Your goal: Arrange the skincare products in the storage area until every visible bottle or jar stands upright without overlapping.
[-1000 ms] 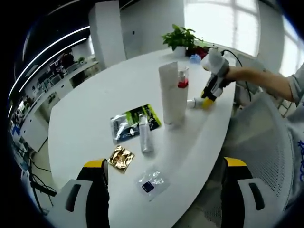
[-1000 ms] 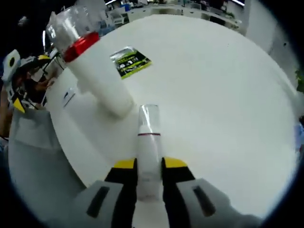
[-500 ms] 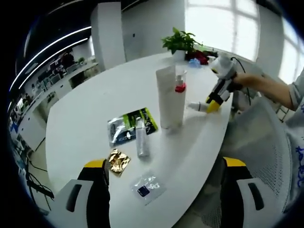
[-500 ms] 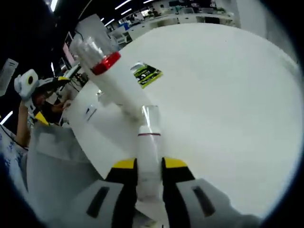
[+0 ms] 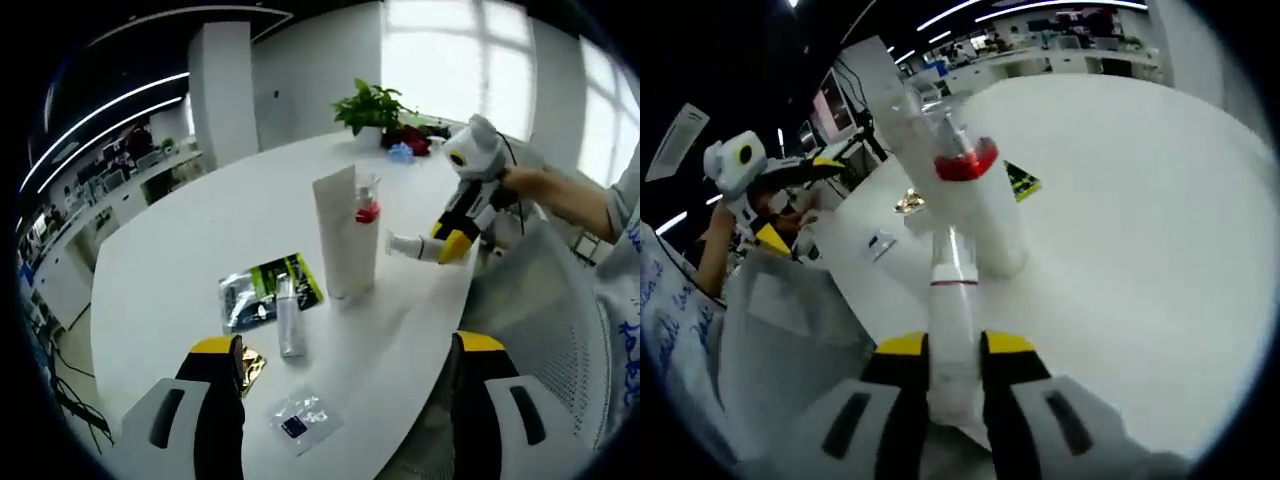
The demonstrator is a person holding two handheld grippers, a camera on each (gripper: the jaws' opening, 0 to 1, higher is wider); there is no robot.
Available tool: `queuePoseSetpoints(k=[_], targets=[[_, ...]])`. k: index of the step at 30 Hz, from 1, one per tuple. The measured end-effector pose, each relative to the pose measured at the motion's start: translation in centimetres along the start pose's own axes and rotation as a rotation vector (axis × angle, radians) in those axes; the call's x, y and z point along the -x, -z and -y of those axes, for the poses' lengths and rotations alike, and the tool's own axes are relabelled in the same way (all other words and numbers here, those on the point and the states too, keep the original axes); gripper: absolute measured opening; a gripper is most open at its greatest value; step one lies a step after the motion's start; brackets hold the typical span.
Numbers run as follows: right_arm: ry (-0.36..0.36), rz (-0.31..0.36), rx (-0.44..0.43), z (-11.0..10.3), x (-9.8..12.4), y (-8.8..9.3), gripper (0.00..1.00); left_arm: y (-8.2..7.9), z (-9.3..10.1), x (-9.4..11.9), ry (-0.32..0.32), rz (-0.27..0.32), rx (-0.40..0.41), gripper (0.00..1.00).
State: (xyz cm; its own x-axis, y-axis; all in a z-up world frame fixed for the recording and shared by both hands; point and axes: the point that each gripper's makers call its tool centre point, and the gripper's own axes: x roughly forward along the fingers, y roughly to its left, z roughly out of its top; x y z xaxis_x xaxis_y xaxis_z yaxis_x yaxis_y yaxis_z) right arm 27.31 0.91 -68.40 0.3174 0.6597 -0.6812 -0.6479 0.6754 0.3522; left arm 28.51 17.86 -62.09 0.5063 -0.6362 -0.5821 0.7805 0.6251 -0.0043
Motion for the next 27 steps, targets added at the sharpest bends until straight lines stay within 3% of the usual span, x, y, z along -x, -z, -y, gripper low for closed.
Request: queuePoseSetpoints(k=[5, 9, 20, 24, 27], targets=[[-0.036, 0.023, 0.025, -1.5, -0.3, -0.9, 0.2, -0.4, 0.2, -0.2, 0.005, 0.033, 0.027, 0.75], [-0.057, 0.035, 0.041, -2.3, -0.5, -1.5, 0.2, -0.8, 0.9, -0.5, 0.041, 0.061, 0.041, 0.56], [-0.109, 0.072, 0.072, -4.1, -1.1, -3.5, 0.2, -1.7, 2.5, -2.5, 0.134, 0.101, 0.127, 0.41], [-0.122, 0.085, 0.081, -4.5, -1.1, -4.1, 0.2, -3.2, 2.6, -2.8, 0.15, 0.182, 0.197, 0.28], [-0.133, 0.097, 0.081, -4.7, -1.2, -4.5, 0.2, -3.7, 2.5, -3.0, 0.163, 0.209, 0.25, 0.31]])
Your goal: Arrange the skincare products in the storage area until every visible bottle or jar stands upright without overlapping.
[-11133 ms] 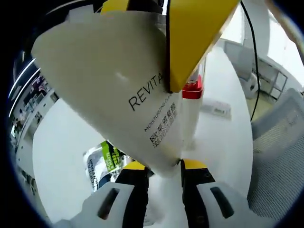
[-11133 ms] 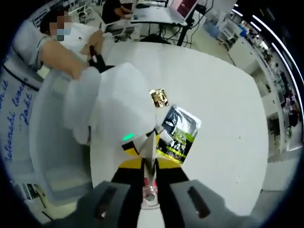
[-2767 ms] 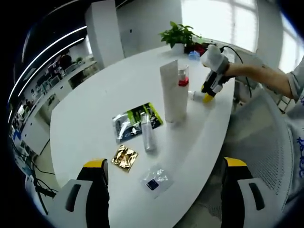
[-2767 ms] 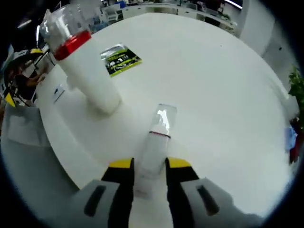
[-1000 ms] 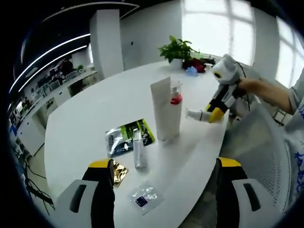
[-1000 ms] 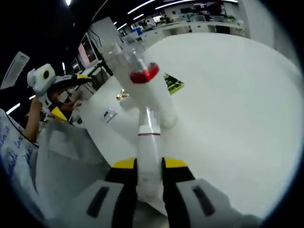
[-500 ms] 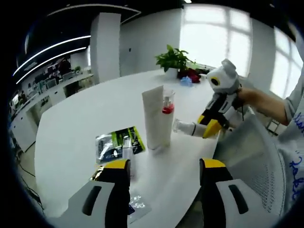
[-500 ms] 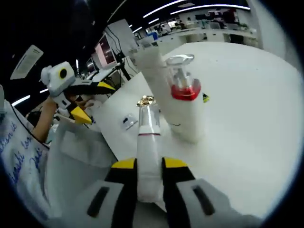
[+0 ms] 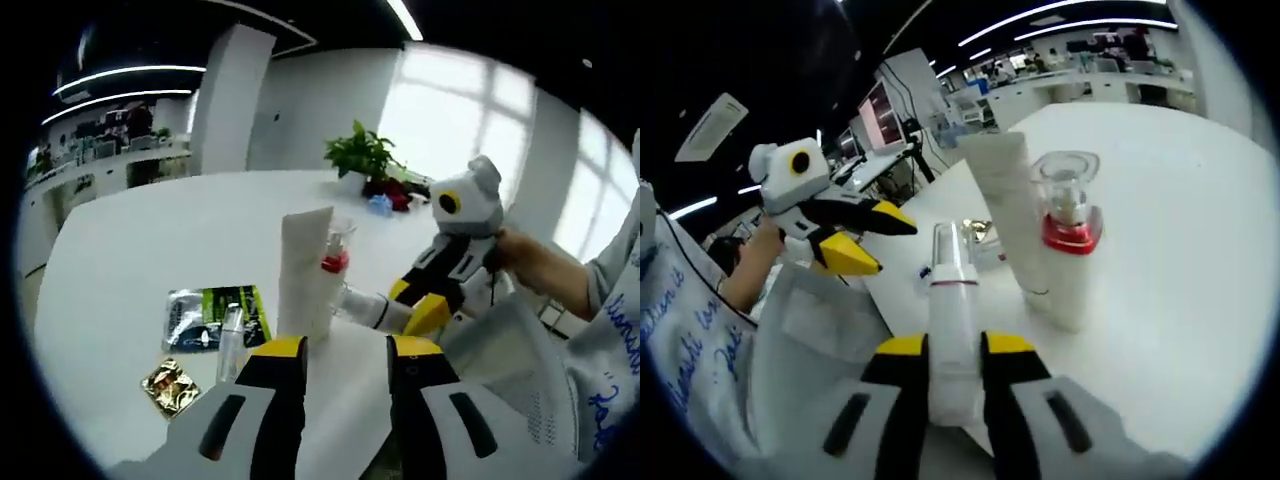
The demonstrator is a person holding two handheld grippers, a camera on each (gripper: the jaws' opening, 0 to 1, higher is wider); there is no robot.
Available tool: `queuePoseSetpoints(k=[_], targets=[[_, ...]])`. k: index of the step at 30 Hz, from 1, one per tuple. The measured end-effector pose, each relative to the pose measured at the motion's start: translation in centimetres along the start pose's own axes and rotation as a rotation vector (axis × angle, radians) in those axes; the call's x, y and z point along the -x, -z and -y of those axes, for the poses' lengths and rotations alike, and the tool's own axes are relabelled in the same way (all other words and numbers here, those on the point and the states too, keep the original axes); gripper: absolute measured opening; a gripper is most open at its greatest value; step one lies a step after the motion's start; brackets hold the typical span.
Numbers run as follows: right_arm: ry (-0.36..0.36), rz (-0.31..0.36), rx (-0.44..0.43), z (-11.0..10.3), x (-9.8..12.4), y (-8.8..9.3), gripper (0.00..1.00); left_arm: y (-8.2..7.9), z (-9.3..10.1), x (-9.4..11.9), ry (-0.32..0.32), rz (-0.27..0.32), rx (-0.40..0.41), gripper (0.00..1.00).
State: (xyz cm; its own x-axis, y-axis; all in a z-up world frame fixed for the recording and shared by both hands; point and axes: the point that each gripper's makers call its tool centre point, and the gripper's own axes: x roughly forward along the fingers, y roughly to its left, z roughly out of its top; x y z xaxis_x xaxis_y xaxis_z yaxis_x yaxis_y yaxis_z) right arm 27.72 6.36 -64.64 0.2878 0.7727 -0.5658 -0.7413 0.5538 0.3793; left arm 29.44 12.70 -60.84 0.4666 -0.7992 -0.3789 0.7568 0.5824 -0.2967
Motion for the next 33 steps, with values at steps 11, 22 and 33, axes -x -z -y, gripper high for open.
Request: queuePoseSetpoints(k=[11, 22, 33], targets=[[-0.056, 0.028, 0.03, -1.5, -0.5, -1.0, 0.2, 0.5, -0.2, -1.2, 0.053, -0.002, 0.078, 0.35], [-0.084, 0.021, 0.046, -2.0, -1.2, -1.2, 0.2, -0.4, 0.5, -1.8, 0.085, 0.015, 0.094, 0.34], [-0.078, -0.027, 0.067, -2.0, -2.0, -0.5, 0.2, -1.4, 0.5, -1.9, 0.098, 0.001, 0.045, 0.3]])
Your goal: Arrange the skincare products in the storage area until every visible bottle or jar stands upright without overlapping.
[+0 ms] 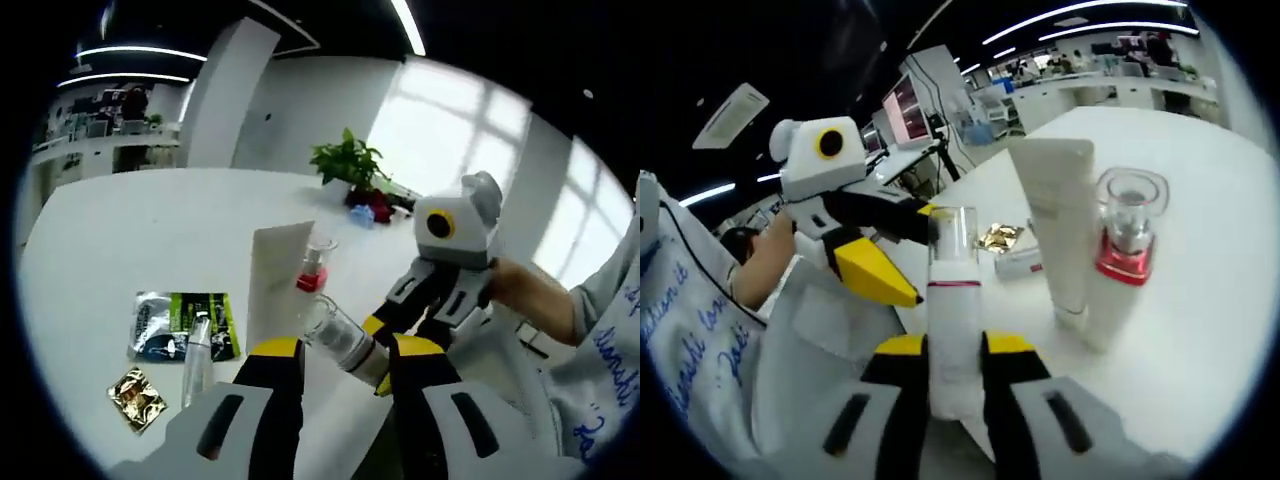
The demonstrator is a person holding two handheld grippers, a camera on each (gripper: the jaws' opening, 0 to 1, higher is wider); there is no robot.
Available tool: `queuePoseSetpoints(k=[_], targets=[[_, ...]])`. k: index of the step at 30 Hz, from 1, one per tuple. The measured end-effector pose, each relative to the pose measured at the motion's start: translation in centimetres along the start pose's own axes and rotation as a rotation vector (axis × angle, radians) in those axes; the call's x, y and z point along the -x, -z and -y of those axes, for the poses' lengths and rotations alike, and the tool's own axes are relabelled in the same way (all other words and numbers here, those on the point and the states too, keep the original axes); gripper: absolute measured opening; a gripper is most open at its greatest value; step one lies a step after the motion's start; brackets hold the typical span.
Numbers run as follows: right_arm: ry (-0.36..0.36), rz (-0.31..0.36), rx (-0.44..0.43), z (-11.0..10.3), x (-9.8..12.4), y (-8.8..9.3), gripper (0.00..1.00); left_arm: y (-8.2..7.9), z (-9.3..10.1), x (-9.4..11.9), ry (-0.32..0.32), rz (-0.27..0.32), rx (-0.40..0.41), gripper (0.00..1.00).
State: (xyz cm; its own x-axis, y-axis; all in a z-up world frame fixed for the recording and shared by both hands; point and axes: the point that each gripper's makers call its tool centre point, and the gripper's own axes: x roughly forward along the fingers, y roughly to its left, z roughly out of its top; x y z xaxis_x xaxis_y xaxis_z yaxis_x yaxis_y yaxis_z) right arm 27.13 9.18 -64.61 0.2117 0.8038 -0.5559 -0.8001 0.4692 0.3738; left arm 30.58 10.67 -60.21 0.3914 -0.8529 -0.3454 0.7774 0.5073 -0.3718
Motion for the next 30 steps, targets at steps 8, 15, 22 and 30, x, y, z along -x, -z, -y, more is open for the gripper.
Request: queuePoseSetpoints(k=[8, 15, 22, 30], targets=[[-0.018, -0.02, 0.04, -0.6, -0.3, 0.3, 0.19, -0.4, 1.3, -0.3, 0.019, -0.005, -0.052, 0.25], [-0.075, -0.04, 0.109, -2.0, -0.5, 0.8, 0.19, -0.5, 2.8, -0.7, 0.076, -0.004, -0.072, 0.23], [-0.107, -0.078, 0.166, -2.7, -0.8, 1.5, 0.19, 0.1, 5.0, -1.4, 0.169, -0.051, -0.131, 0.21], [-0.112, -0.114, 0.19, -2.8, -1.0, 2.3, 0.2, 0.8, 6.5, -2.4, 0.208, -0.092, -0.202, 0.19]])
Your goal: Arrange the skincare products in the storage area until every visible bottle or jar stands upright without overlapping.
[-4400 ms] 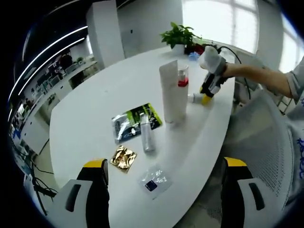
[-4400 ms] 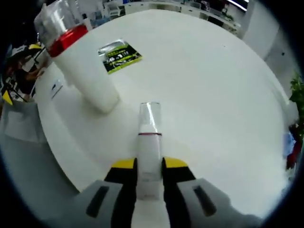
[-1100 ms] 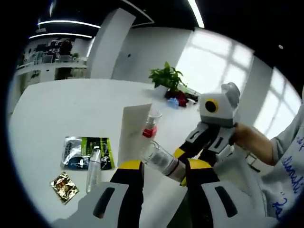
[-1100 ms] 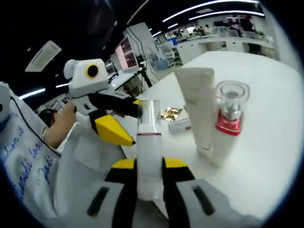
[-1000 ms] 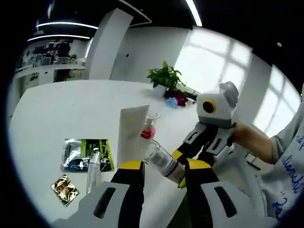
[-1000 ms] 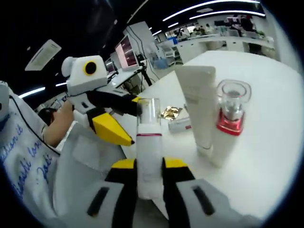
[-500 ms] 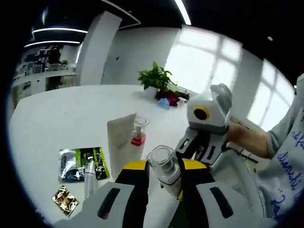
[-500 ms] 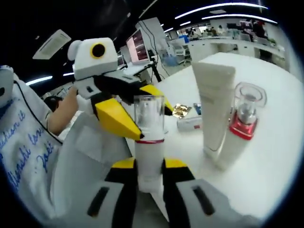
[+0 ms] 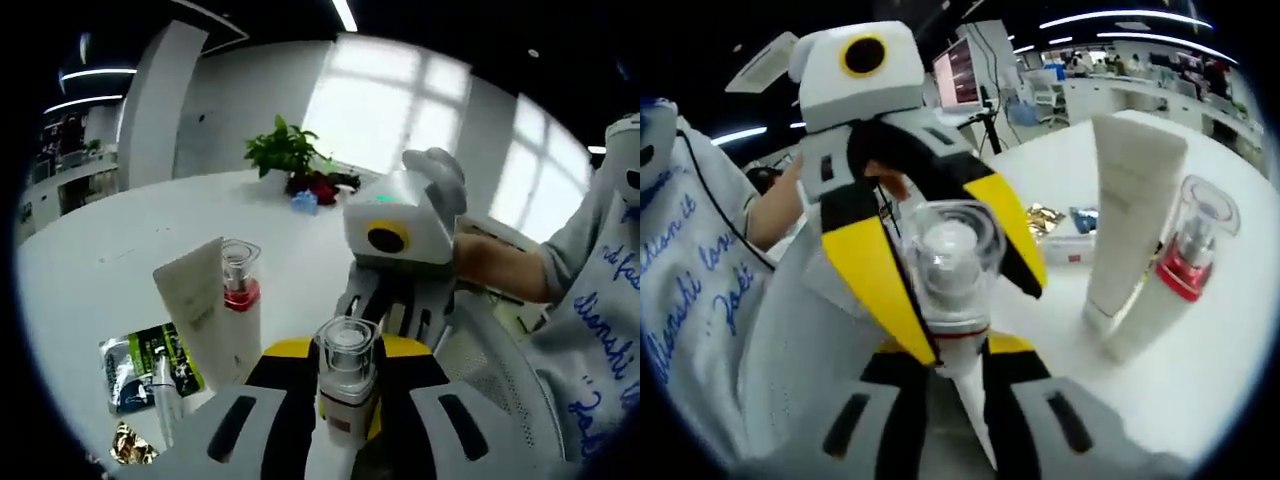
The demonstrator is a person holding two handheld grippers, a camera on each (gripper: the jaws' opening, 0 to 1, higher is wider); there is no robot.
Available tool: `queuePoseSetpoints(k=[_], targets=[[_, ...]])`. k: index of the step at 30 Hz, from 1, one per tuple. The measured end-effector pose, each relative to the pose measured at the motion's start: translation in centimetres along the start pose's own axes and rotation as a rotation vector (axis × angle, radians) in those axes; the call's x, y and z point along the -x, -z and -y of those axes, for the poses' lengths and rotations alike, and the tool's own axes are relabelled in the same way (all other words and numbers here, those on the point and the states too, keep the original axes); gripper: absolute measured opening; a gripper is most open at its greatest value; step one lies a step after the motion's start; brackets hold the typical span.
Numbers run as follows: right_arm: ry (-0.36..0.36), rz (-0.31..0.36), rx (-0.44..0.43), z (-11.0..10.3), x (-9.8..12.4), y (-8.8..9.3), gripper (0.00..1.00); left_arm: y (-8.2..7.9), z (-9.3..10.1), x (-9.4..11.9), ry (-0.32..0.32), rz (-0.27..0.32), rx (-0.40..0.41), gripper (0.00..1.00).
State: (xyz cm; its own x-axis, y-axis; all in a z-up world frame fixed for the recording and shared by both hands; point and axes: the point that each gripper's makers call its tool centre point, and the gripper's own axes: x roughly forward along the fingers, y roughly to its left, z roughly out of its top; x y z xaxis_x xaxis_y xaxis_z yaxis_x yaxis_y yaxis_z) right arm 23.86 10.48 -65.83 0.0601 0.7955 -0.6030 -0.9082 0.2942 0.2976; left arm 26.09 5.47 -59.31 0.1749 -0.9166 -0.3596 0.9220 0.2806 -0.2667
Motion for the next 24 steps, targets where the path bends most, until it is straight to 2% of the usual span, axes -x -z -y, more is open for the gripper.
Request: queuePoseSetpoints(k=[3, 5, 7, 9, 11, 19, 24], targets=[[0.025, -0.006, 0.004, 0.5, 0.1, 0.2, 0.2, 0.1, 0.0, -0.3, -0.01, -0.015, -0.018, 0.19], [0.035, -0.018, -0.028, 0.6, 0.1, 0.5, 0.21, 0.2, -0.2, -0.4, -0.013, -0.027, -0.016, 0.19], [0.096, -0.006, -0.046, 1.5, 0.2, 0.4, 0.21, 0.2, -0.8, -0.6, -0.044, -0.032, -0.038, 0.19], [0.128, 0.007, -0.088, 1.9, 0.2, 0.4, 0.21, 0.1, -1.3, -0.8, -0.072, -0.031, -0.04, 0.19], [0.164, 0.028, -0.109, 2.3, 0.3, 0.2, 0.23, -0.2, -1.9, -0.9, -0.108, -0.016, -0.024, 0.19], [0.32, 0.053, -0.119, 3.8, 0.6, 0.0, 0.26, -0.6, -3.2, -1.4, -0.19, 0.035, 0.013, 0.19], [0.364, 0.096, -0.139, 4.4, 0.9, -0.6, 0.27, -0.4, -4.4, -1.2, -0.237, 0.05, 0.024, 0.19]])
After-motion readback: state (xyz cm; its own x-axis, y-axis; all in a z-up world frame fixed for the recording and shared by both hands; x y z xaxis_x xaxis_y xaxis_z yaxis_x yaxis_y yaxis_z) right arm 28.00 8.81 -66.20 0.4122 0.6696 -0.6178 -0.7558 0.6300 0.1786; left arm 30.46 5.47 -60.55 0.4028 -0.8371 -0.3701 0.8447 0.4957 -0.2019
